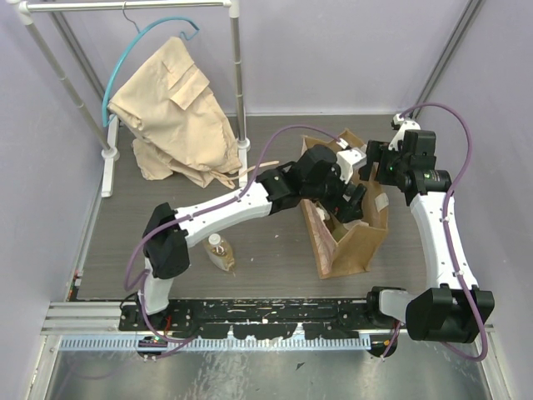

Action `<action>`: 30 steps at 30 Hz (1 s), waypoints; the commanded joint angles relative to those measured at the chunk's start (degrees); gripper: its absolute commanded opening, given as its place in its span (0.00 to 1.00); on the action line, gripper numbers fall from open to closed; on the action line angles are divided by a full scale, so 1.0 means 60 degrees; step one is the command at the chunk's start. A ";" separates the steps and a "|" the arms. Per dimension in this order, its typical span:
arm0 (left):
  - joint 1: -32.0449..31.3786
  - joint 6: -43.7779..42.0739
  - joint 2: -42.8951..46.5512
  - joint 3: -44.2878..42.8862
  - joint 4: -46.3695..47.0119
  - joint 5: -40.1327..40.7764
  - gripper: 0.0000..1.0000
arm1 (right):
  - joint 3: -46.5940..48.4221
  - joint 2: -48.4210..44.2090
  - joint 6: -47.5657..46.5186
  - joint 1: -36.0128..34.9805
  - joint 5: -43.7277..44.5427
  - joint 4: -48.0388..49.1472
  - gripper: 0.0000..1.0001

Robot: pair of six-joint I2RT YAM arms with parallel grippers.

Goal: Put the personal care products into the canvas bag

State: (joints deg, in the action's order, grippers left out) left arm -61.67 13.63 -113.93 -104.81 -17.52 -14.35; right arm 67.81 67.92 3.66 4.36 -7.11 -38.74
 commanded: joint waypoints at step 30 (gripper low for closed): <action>-0.0049 0.4827 0.8461 0.5357 -0.8025 0.7137 0.98 | 0.0059 -0.0052 0.0293 0.0035 0.0334 0.0598 1.00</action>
State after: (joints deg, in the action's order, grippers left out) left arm -61.71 33.63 -69.38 -76.42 -64.12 24.62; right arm 67.16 67.94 4.78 4.36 -6.02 -37.30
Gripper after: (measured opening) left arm 0.978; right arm 0.999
